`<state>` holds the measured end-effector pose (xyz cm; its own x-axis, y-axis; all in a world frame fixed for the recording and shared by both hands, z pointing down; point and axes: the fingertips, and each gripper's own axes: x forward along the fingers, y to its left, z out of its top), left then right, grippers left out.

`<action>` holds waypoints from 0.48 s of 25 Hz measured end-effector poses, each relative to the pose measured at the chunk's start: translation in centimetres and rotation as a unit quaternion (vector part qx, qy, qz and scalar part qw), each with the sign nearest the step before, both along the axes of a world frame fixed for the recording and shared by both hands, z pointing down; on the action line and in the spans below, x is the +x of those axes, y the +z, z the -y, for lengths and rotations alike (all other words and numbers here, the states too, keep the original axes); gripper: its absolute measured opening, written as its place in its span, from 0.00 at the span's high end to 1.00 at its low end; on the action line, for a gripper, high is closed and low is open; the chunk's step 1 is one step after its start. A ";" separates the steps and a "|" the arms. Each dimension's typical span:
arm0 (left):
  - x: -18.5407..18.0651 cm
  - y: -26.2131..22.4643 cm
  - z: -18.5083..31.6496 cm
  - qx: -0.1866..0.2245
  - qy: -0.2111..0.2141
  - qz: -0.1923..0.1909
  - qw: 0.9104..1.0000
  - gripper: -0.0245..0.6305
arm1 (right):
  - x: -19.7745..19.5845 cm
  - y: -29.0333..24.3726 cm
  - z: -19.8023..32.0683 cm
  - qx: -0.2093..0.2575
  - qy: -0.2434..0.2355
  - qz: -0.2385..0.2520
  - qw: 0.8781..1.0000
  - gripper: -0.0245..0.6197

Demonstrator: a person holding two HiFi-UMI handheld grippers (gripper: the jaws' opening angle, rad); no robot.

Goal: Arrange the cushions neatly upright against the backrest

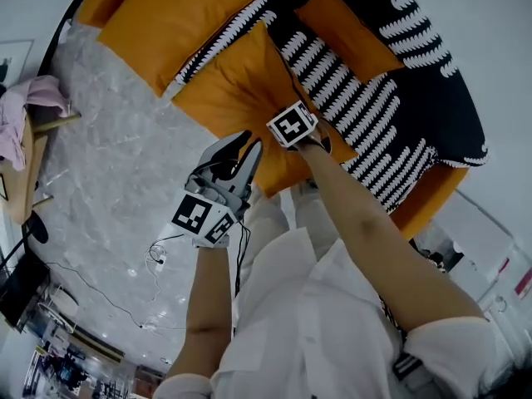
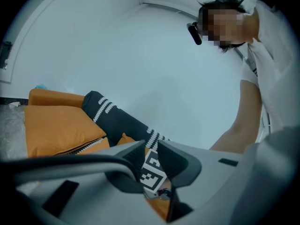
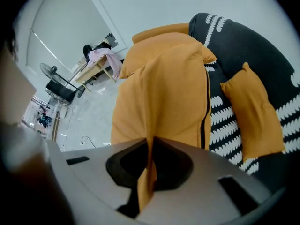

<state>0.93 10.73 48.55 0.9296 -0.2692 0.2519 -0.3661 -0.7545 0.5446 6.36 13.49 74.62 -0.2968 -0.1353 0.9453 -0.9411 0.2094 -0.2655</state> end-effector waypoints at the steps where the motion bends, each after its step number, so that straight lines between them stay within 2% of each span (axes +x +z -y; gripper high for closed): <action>1: -0.2 -0.5 0.0 0.001 0.003 0.003 1.000 0.82 | -0.5 -0.8 -0.2 0.006 -0.001 0.005 1.000 0.94; 7: 0.0 -4.0 0.0 0.021 0.039 -0.001 0.999 0.82 | -1.3 -5.7 -1.8 0.026 -0.005 -0.006 1.000 0.94; 12: 1.6 -7.3 -0.7 0.035 0.090 -0.022 0.995 0.82 | 2.3 -11.5 -3.1 0.045 -0.017 -0.052 0.997 0.94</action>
<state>2.51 11.41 41.28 0.9743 -0.1122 0.1953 -0.1974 -0.8430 0.5004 8.68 16.64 63.16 -0.2034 -0.2132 0.9556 -0.9543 0.2613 -0.1448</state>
